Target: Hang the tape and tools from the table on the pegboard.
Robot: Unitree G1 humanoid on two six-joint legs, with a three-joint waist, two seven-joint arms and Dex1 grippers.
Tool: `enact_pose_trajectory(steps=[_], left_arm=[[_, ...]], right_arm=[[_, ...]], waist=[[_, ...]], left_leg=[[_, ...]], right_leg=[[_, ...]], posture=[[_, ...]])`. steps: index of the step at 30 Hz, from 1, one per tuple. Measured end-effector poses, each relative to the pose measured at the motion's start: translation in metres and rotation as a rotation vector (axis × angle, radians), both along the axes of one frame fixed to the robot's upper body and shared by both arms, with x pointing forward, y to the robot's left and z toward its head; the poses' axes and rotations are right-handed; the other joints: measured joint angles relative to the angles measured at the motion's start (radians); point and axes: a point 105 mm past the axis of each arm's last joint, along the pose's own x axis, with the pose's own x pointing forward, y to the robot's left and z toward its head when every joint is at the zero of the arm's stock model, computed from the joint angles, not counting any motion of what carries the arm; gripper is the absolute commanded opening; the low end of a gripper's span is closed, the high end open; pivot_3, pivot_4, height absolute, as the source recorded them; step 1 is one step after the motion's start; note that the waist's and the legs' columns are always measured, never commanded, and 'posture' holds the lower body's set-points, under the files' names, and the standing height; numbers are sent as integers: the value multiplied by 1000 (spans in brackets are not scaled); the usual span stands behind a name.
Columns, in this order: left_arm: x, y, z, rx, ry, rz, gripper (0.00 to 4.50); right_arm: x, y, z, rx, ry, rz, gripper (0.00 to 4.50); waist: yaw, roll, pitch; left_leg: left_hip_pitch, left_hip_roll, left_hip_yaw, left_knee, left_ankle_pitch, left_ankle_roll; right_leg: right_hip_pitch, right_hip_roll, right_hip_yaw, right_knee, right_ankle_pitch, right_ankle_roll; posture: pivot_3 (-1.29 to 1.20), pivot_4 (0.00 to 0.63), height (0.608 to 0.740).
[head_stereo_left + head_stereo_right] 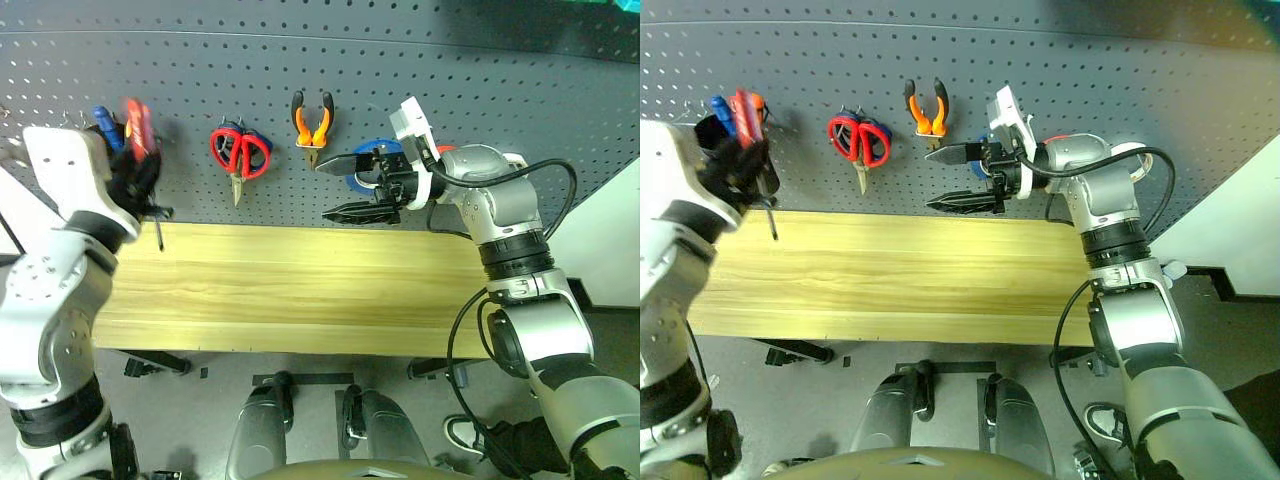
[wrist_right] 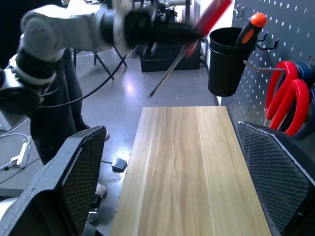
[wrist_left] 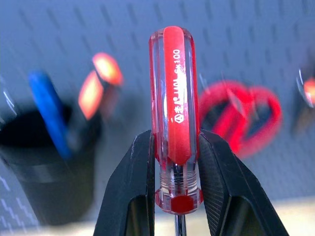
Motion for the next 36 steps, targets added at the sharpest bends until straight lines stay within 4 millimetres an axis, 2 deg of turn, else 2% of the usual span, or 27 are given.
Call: enact_pose_trajectory(steps=[4,10,17,26,29,32,36], left_arm=[[7,14,19,6,-70,52,872],[16,13,53,75,-215,36,872],[36,18,64,138,-289,42,872],[57,55,59,183,-293,110,872],[61,59,64,197,-318,113,872],[62,58,67,208,-345,102,872],[67,64,59,203,-328,111,872]], right_arm=[[1,0,0,4,1,-5,4500],[1,4,2,17,-14,-8,4500],[3,7,3,24,-46,-26,4500],[6,15,6,81,-1,-52,4500],[5,27,16,141,15,-42,4500],[5,33,33,218,9,-46,4500],[7,34,45,285,5,-67,4500]], waist=[[-1,0,-1],[2,0,-2],[2,0,-4],[-6,0,-4],[-7,0,-4],[-7,0,-4],[-4,-1,-10]], left_leg=[[3,0,0,1,0,0],[7,0,1,1,0,0],[9,0,1,1,1,-1],[10,1,1,5,1,-1],[10,2,1,10,1,-1],[10,3,2,10,1,-1],[9,3,4,9,1,0]], right_leg=[[3,1,0,1,0,0],[6,0,0,1,0,0],[7,0,0,3,0,0],[7,0,1,9,0,0],[7,1,1,13,0,0],[8,0,1,13,0,-1],[7,-1,0,13,1,-2]], posture=[[223,102,740],[217,97,740],[200,91,740],[174,92,740],[172,89,740],[166,87,740],[158,84,740]])
